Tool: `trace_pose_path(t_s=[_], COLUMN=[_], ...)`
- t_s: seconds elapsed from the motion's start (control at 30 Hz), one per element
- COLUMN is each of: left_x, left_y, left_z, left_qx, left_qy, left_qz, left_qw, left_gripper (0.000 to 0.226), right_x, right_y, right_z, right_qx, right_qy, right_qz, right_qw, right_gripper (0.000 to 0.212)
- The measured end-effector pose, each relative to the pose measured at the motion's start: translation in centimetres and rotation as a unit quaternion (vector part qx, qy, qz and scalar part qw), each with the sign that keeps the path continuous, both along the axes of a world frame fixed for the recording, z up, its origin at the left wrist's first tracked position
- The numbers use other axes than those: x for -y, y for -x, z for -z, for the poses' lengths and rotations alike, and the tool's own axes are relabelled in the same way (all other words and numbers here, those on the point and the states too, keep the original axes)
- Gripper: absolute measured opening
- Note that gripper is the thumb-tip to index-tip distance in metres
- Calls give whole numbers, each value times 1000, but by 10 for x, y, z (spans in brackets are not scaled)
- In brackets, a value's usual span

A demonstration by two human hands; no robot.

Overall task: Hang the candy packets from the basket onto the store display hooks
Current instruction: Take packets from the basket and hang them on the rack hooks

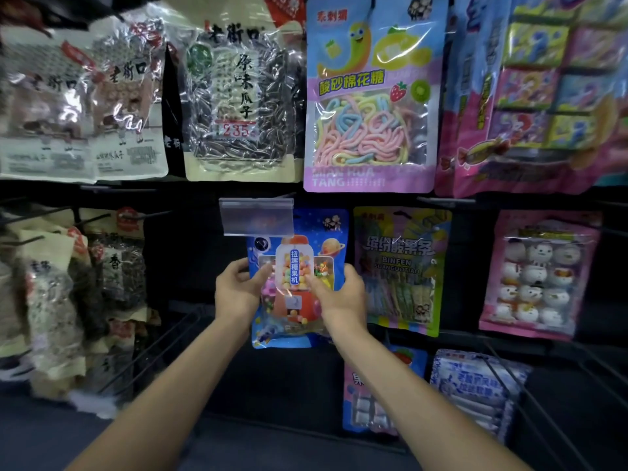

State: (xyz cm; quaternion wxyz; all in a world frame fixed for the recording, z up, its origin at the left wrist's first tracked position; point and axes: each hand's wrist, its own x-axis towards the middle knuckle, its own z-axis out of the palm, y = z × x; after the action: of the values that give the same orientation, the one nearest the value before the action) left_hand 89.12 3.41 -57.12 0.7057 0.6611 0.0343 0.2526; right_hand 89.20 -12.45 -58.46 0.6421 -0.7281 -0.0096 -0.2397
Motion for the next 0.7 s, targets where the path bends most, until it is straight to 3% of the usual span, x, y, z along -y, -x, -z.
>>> trace_pose_path(t_s=[0.17, 0.33, 0.5, 0.7], left_x=[-1, -4, -9, -10], left_y=[-2, -3, -2, 8], left_z=[0, 3, 9, 13], left_qx=[5, 20, 3, -28], left_qy=[11, 15, 5, -38], left_qz=[5, 13, -12, -59], left_qw=[1000, 1000, 1000, 997], left_gripper=[35, 32, 57, 55], right_x=[6, 6, 10, 11], right_y=[-4, 0, 2, 5], right_z=[4, 7, 7, 11], right_qx=[-1, -12, -13, -28], right_qy=[9, 26, 26, 37], right_qz=[-4, 3, -7, -5], right_qw=[1000, 1000, 1000, 999], right_gripper=[80, 74, 72, 59])
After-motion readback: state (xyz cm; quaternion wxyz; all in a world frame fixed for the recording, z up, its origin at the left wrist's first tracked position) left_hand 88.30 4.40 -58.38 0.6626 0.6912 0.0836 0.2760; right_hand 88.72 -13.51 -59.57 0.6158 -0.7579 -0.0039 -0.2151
